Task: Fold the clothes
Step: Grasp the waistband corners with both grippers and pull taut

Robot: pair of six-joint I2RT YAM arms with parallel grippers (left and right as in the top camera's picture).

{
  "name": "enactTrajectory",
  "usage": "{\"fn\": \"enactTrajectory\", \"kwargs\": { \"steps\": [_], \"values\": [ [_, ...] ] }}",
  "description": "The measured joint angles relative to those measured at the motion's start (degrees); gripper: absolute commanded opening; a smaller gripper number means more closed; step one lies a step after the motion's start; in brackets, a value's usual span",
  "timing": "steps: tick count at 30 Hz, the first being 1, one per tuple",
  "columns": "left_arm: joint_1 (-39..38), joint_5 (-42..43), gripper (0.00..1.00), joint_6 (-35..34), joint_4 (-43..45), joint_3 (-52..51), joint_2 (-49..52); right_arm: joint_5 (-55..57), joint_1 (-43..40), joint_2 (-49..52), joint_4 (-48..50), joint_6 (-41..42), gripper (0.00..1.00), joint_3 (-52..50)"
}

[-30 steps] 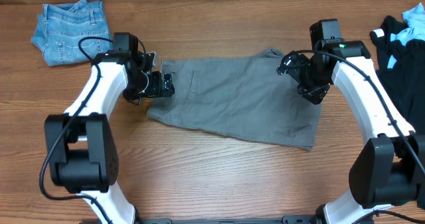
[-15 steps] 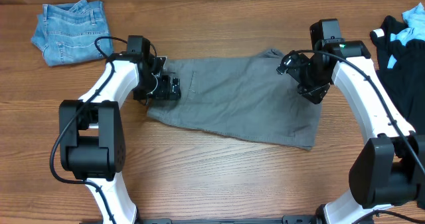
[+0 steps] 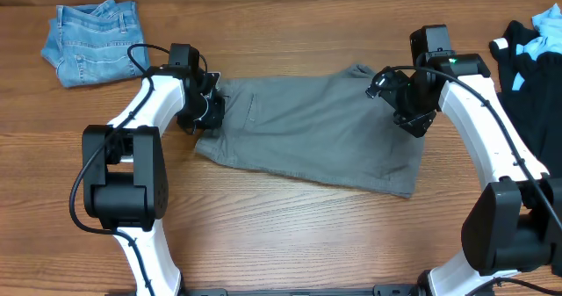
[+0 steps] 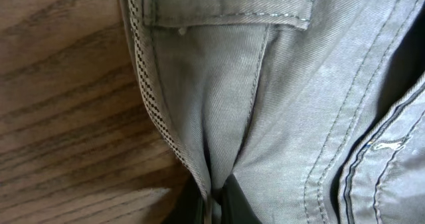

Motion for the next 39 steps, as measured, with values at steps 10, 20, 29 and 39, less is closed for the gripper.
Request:
{"fn": "enactTrajectory", "kwargs": {
  "steps": [10,20,29,39],
  "values": [
    [2.3,-4.1,0.04,-12.7,-4.7,0.8,0.0,0.0,0.1,0.0,0.8,0.0,1.00,0.0],
    [16.0,-3.7,0.04,-16.2,-11.7,0.8,0.0,0.0,4.8,0.0,11.2,-1.4,0.45,-4.9],
    [18.4,-3.7,0.04,-16.2,-12.3,0.7,0.0,-0.9,10.9,0.3,16.6,-2.5,0.14,-6.3],
    [18.4,-3.7,0.04,-16.2,-12.3,0.7,0.0,-2.8,11.7,8.4,13.6,1.7,0.09,-6.4]
  ]
}}
